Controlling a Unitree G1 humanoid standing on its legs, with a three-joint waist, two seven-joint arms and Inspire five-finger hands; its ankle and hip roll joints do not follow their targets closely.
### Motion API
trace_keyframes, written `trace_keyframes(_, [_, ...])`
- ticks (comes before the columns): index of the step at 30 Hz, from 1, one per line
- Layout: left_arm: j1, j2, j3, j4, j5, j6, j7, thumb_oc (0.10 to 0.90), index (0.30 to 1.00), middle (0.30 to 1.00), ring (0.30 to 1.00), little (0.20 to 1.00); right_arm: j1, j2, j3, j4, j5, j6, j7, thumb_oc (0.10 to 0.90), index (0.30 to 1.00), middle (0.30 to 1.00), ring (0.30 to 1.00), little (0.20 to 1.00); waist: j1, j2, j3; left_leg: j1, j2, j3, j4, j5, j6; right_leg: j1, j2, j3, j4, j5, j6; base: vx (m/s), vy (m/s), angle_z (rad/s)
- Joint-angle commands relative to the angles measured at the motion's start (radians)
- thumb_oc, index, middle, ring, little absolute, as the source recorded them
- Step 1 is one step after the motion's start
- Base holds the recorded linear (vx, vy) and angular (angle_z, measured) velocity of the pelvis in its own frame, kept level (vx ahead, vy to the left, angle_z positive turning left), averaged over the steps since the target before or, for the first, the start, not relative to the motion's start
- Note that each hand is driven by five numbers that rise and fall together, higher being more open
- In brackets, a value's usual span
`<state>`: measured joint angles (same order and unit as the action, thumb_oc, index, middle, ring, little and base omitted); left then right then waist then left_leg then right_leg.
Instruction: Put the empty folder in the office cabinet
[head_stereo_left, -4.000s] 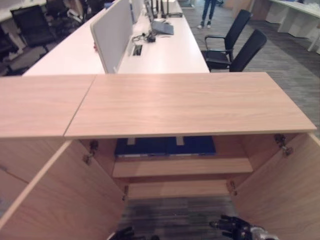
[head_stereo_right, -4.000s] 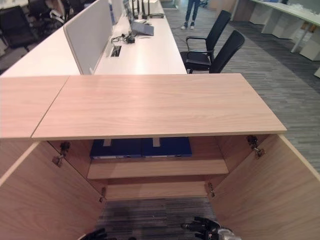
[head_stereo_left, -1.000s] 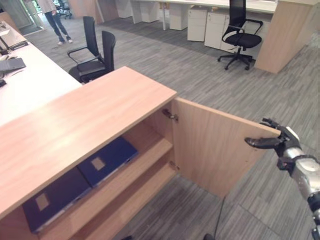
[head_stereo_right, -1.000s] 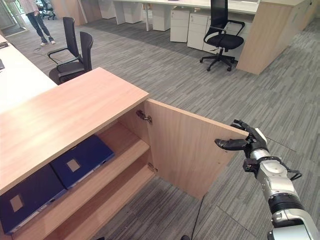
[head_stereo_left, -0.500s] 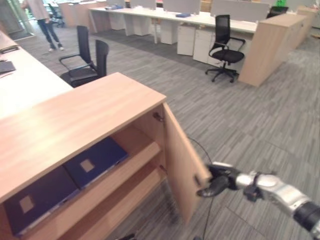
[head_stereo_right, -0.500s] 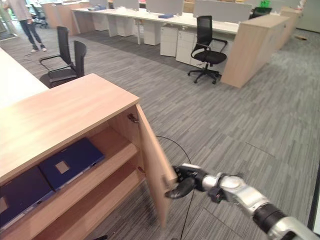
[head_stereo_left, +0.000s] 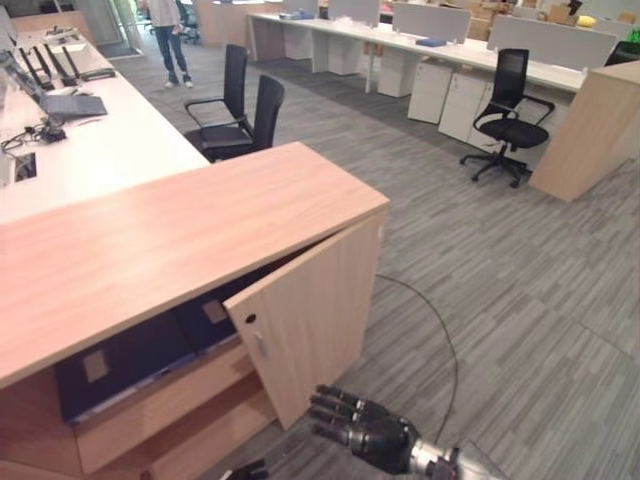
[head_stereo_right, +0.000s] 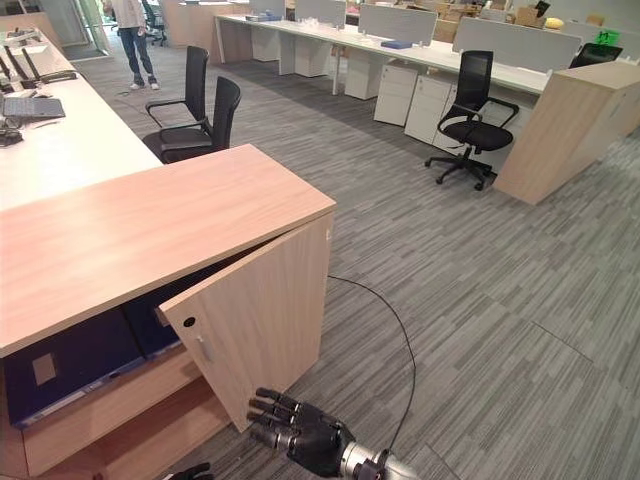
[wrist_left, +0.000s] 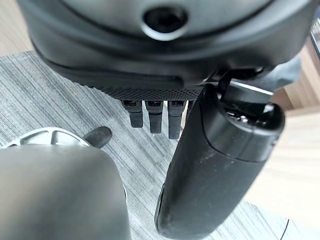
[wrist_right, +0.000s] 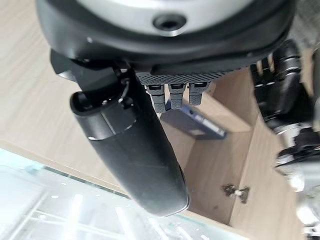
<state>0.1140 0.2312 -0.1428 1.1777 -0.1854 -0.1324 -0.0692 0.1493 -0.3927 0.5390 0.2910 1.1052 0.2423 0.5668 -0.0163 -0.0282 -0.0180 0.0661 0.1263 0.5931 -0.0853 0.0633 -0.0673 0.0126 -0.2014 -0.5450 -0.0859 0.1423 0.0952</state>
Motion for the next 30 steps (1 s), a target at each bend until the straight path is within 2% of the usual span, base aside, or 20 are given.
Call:
trace_keyframes(1, [-0.025, -0.025, -0.024, 0.02, -0.015, -0.036, -0.001, 0.8, 0.9, 0.9, 0.9, 0.9, -0.074, 0.056, -0.022, -0.011, 0.107, -0.111, 0.028, 0.8, 0.9, 0.9, 0.9, 0.9, 0.02, -0.003, 0.022, -0.02, -0.04, -0.059, 0.03, -0.065, -0.006, 0.004, -0.046, -0.043, 0.042, -0.056, 0.081, 0.03, 0.136, 0.59])
trace_keyframes(2, [-0.03, -0.027, -0.033, 0.023, -0.01, -0.027, -0.011, 0.8, 0.9, 0.9, 0.9, 0.9, -0.083, 0.039, -0.051, 0.046, -0.027, -0.2, -0.034, 0.8, 0.9, 0.9, 0.9, 0.9, 0.03, 0.005, 0.028, -0.021, -0.063, -0.096, 0.02, -0.071, 0.01, 0.012, -0.08, -0.076, 0.095, -0.063, 0.086, 0.04, 0.131, 0.74])
trace_keyframes(4, [-0.035, -0.023, -0.048, 0.034, -0.002, -0.022, -0.026, 0.8, 0.9, 0.9, 0.9, 0.9, -0.084, 0.049, -0.106, 0.145, -0.17, -0.227, -0.079, 0.8, 0.9, 0.9, 0.9, 0.9, 0.032, 0.015, 0.036, -0.02, -0.093, -0.16, 0.001, -0.078, 0.028, 0.025, -0.135, -0.11, 0.167, -0.044, 0.106, 0.06, 0.114, 0.75])
trace_keyframes(5, [-0.039, -0.022, -0.062, 0.042, 0.006, -0.02, -0.031, 0.8, 0.9, 0.9, 0.9, 0.9, -0.068, 0.067, -0.147, 0.187, -0.19, -0.22, -0.091, 0.8, 0.9, 0.9, 0.9, 0.9, 0.022, 0.021, 0.039, -0.027, -0.101, -0.203, -0.002, -0.079, 0.035, 0.021, -0.157, -0.088, 0.199, -0.025, 0.111, 0.04, -0.006, 0.82])
trace_keyframes(7, [-0.055, -0.025, -0.088, 0.043, 0.015, -0.02, -0.028, 0.8, 0.9, 0.9, 0.9, 0.9, -0.069, 0.109, -0.223, 0.313, -0.175, -0.234, -0.142, 0.8, 0.9, 0.9, 0.9, 0.9, -0.015, 0.038, 0.04, -0.049, -0.093, -0.286, -0.002, -0.07, 0.029, -0.02, -0.119, 0.098, 0.199, -0.069, 0.082, 0.02, -0.107, 1.98])
trace_keyframes(8, [-0.086, -0.013, -0.094, 0.056, 0.002, -0.023, -0.01, 0.8, 0.9, 0.9, 0.9, 0.9, -0.092, 0.163, -0.329, 0.477, -0.122, -0.252, -0.191, 0.8, 0.9, 0.9, 0.9, 0.9, -0.03, 0.044, 0.058, -0.082, -0.094, -0.378, -0.002, -0.04, 0.024, -0.075, -0.048, 0.303, 0.185, -0.133, 0.059, 0.01, -0.116, 2.76])
trace_keyframes(9, [-0.086, -0.013, -0.094, 0.056, 0.002, -0.023, -0.01, 0.8, 0.9, 0.9, 0.9, 0.9, -0.092, 0.163, -0.329, 0.478, -0.122, -0.252, -0.19, 0.8, 0.9, 0.9, 0.9, 0.9, -0.029, 0.044, 0.056, -0.084, -0.094, -0.378, -0.002, -0.04, 0.024, -0.078, -0.048, 0.303, 0.184, -0.132, 0.059, -0.02, -0.152, 2.42])
trace_keyframes(10, [-0.098, -0.008, -0.093, 0.061, 0.0, -0.023, -0.002, 0.8, 0.9, 0.9, 0.9, 0.9, -0.097, 0.191, -0.385, 0.562, -0.095, -0.249, -0.207, 0.8, 0.9, 0.9, 0.9, 0.9, -0.027, 0.038, 0.064, -0.091, -0.1, -0.414, -0.002, -0.033, 0.02, -0.067, -0.045, 0.325, 0.167, -0.131, 0.071, -0.01, -0.144, 1.3])
trace_keyframes(13, [-0.102, 0.0, -0.083, 0.092, -0.007, -0.022, 0.018, 0.8, 0.9, 0.9, 0.9, 0.9, -0.132, 0.238, -0.495, 0.841, -0.082, -0.239, -0.263, 0.8, 0.9, 0.9, 0.9, 0.9, -0.003, 0.017, 0.051, -0.118, -0.087, -0.472, -0.002, -0.021, -0.008, -0.028, -0.047, 0.248, 0.126, -0.142, 0.073, 0.03, -0.277, 1.21])
trace_keyframes(14, [-0.102, 0.0, -0.076, 0.094, -0.022, -0.025, 0.024, 0.8, 0.9, 0.9, 0.9, 0.9, -0.143, 0.239, -0.513, 0.887, -0.094, -0.237, -0.276, 0.8, 0.9, 0.9, 0.9, 0.9, 0.003, 0.014, 0.051, -0.12, -0.075, -0.481, -0.002, -0.016, -0.019, -0.02, -0.039, 0.24, 0.121, -0.149, 0.07, 0.08, -0.41, 1.09])
trace_keyframes(15, [-0.109, 0.002, -0.061, 0.102, -0.059, -0.023, 0.04, 0.8, 0.9, 0.9, 0.9, 0.9, -0.163, 0.234, -0.549, 0.963, -0.104, -0.245, -0.302, 0.8, 0.9, 0.9, 0.9, 0.9, 0.017, 0.009, 0.053, -0.129, -0.048, -0.509, -0.002, -0.004, -0.042, -0.002, -0.009, 0.219, 0.104, -0.167, 0.057, 0.09, -0.423, 0.6])
trace_keyframes(18, [-0.108, -0.008, -0.051, 0.126, -0.086, -0.016, 0.04, 0.8, 0.9, 0.9, 0.9, 0.9, -0.185, 0.223, -0.569, 1.059, -0.125, -0.241, -0.324, 0.8, 0.9, 0.9, 0.9, 0.9, 0.041, 0.012, 0.056, -0.138, -0.014, -0.554, -0.002, 0.023, -0.072, 0.025, 0.031, 0.177, 0.091, -0.192, 0.034, 0.06, -0.329, 0.52])
trace_keyframes(22, [-0.112, -0.017, -0.035, 0.096, -0.169, -0.014, 0.032, 0.8, 0.9, 0.9, 0.9, 0.9, -0.18, 0.198, -0.564, 1.097, -0.182, -0.249, -0.339, 0.8, 0.9, 0.9, 0.9, 0.9, 0.077, 0.021, 0.073, -0.153, 0.029, -0.602, -0.002, 0.067, -0.108, 0.056, 0.082, 0.112, 0.089, -0.236, 0.002, 0.02, -0.227, 0.36])
trace_keyframes(23, [-0.112, -0.017, -0.035, 0.096, -0.169, -0.014, 0.032, 0.8, 0.9, 0.9, 0.9, 0.9, -0.18, 0.198, -0.564, 1.097, -0.182, -0.249, -0.339, 0.8, 0.9, 0.9, 0.9, 0.9, 0.077, 0.021, 0.073, -0.153, 0.029, -0.602, -0.002, 0.067, -0.108, 0.056, 0.082, 0.112, 0.089, -0.236, 0.002, -0.03, -0.178, 0.39])
trace_keyframes(24, [-0.118, -0.027, -0.027, 0.073, -0.223, -0.018, 0.029, 0.8, 0.9, 0.9, 0.9, 0.9, -0.176, 0.191, -0.567, 1.086, -0.178, -0.251, -0.342, 0.8, 0.9, 0.9, 0.9, 0.9, 0.09, 0.03, 0.086, -0.168, 0.048, -0.608, -0.002, 0.098, -0.125, 0.069, 0.098, 0.075, 0.09, -0.253, -0.012, 0.01, -0.181, 0.62])
trace_keyframes(25, [-0.123, -0.032, -0.021, 0.058, -0.25, -0.022, 0.037, 0.8, 0.9, 0.9, 0.9, 0.9, -0.176, 0.19, -0.566, 1.062, -0.163, -0.256, -0.338, 0.8, 0.9, 0.9, 0.9, 0.9, 0.089, 0.029, 0.095, -0.169, 0.066, -0.569, -0.002, 0.103, -0.131, 0.082, 0.105, 0.065, 0.093, -0.273, -0.014, -0.02, -0.201, 0.7])
trace_keyframes(27, [-0.125, -0.042, -0.013, 0.016, -0.296, -0.017, 0.043, 0.8, 0.9, 0.9, 0.9, 0.9, -0.186, 0.188, -0.559, 1.022, -0.118, -0.266, -0.341, 0.8, 0.9, 0.9, 0.9, 0.9, 0.077, 0.022, 0.109, -0.161, 0.109, -0.4, 0.008, 0.128, -0.1, 0.088, 0.106, 0.033, 0.091, -0.276, -0.026, -0.07, -0.105, 0.87])
trace_keyframes(28, [-0.115, -0.049, 0.001, -0.007, -0.334, -0.013, 0.043, 0.8, 0.9, 0.9, 0.9, 0.9, -0.199, 0.195, -0.55, 0.999, -0.076, -0.265, -0.346, 0.8, 0.9, 0.9, 0.9, 0.9, 0.071, 0.016, 0.11, -0.145, 0.146, -0.255, 0.056, 0.117, -0.086, 0.086, 0.113, 0.021, 0.077, -0.269, -0.04, -0.08, -0.078, 0.87])
trace_keyframes(30, [-0.109, -0.051, 0.012, -0.012, -0.353, -0.01, 0.041, 0.8, 0.9, 0.9, 0.9, 0.9, -0.203, 0.196, -0.547, 1.002, -0.065, -0.265, -0.347, 0.8, 0.9, 0.9, 0.9, 0.9, 0.075, 0.015, 0.11, -0.142, 0.151, -0.233, 0.084, 0.105, -0.086, 0.081, 0.118, 0.021, 0.069, -0.265, -0.044, -0.07, -0.057, 0.5])
